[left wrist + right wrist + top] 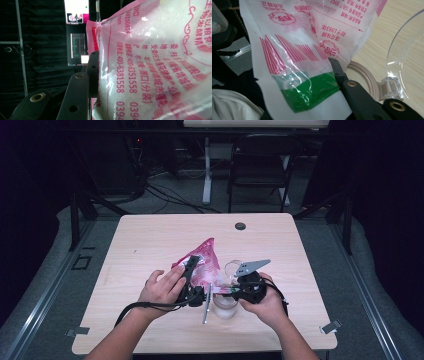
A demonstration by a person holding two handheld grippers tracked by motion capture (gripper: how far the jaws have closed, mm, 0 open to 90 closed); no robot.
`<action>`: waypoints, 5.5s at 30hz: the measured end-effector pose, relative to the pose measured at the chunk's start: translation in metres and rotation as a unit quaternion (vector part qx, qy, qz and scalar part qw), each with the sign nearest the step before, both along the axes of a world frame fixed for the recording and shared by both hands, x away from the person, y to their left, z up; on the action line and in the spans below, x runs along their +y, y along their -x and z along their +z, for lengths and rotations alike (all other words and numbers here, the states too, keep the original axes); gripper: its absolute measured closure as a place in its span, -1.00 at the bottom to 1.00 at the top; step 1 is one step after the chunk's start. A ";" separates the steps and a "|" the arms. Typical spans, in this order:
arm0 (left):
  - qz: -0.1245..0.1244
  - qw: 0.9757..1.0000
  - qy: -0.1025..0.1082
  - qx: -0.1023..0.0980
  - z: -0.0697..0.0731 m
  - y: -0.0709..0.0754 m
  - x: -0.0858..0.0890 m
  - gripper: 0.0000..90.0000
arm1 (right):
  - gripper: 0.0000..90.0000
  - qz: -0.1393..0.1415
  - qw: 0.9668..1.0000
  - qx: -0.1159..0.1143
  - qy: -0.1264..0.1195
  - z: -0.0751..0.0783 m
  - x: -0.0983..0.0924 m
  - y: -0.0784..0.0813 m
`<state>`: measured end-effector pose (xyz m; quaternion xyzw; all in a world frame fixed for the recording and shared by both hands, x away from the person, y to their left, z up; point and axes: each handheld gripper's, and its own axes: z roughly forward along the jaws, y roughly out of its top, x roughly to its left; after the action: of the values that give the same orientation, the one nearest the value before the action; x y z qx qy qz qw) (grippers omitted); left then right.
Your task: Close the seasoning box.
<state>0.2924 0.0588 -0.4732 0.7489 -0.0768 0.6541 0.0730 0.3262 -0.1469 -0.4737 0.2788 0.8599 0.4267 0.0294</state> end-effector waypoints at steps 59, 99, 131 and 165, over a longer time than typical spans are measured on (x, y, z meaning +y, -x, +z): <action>-0.018 1.000 -0.011 -0.012 0.007 0.005 -0.009 0.49 | 1.00 -0.002 1.000 0.006 0.007 -0.001 -0.005 0.000; -0.030 0.999 -0.029 -0.016 0.006 0.006 -0.013 0.49 | 1.00 -0.003 1.000 0.010 0.014 -0.005 -0.007 0.003; -0.024 0.999 -0.020 -0.014 0.005 0.002 -0.009 0.49 | 1.00 0.007 1.000 0.010 0.021 -0.007 0.002 0.004; 0.000 1.000 -0.005 0.013 -0.005 0.000 0.009 0.48 | 1.00 0.013 0.999 0.004 0.029 -0.009 0.010 0.002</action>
<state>0.2927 0.0675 -0.4778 0.7579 -0.0790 0.6438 0.0698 0.3242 -0.1366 -0.4824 0.2685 0.8756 0.4004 0.0288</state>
